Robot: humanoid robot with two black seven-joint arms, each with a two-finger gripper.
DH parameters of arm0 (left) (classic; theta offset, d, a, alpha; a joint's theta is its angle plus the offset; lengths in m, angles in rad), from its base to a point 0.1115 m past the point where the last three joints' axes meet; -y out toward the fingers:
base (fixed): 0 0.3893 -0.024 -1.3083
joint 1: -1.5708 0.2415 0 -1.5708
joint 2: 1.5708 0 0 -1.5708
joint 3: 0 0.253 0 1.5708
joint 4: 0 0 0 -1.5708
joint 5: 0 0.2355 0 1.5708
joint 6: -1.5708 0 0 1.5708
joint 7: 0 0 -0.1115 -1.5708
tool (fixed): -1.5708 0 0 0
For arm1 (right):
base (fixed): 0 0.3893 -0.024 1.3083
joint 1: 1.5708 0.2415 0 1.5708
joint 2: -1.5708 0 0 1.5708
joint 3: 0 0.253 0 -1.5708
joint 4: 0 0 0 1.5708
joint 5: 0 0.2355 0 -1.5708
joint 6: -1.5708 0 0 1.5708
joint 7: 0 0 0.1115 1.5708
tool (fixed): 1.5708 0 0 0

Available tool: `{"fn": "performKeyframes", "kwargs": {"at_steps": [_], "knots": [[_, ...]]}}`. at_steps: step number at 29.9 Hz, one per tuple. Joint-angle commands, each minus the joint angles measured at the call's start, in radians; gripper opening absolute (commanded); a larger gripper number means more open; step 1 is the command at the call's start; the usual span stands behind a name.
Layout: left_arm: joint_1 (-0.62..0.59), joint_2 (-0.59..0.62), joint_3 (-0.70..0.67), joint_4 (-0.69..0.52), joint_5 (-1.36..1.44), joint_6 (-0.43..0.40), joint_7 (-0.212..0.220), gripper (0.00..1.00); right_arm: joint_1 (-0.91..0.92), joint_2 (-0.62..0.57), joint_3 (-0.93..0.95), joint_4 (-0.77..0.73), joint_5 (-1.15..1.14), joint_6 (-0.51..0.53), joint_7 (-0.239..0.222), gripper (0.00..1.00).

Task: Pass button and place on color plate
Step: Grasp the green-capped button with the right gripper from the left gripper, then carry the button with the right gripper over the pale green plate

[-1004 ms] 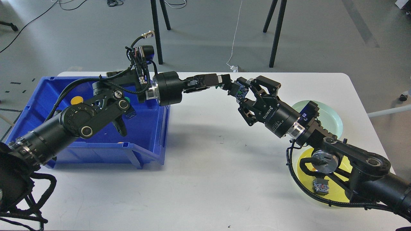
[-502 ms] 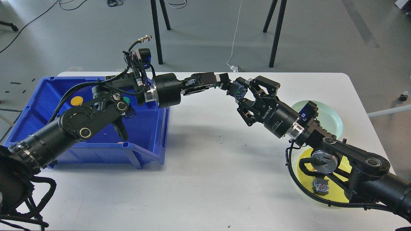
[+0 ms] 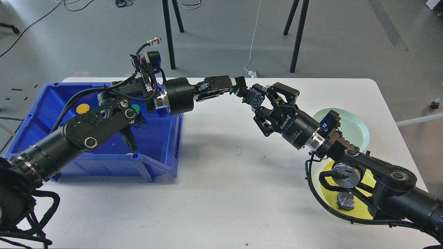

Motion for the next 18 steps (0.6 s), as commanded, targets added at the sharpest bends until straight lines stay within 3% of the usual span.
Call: {"fn": "performKeyframes", "kwargs": {"at_steps": [1,14,18], "knots": [[0.000,-0.003,0.003,0.000,-0.007,0.000,0.001,0.73,0.002,0.000,0.002,0.000,0.001,-0.001,0.001,0.00],[0.009,-0.003,0.003,0.000,-0.023,0.000,0.001,0.72,-0.005,-0.020,0.011,0.006,0.002,0.001,0.001,0.00],[0.011,-0.003,0.003,0.000,-0.027,0.000,0.001,0.75,-0.048,-0.095,0.072,0.009,0.010,0.010,0.001,0.00]]}}
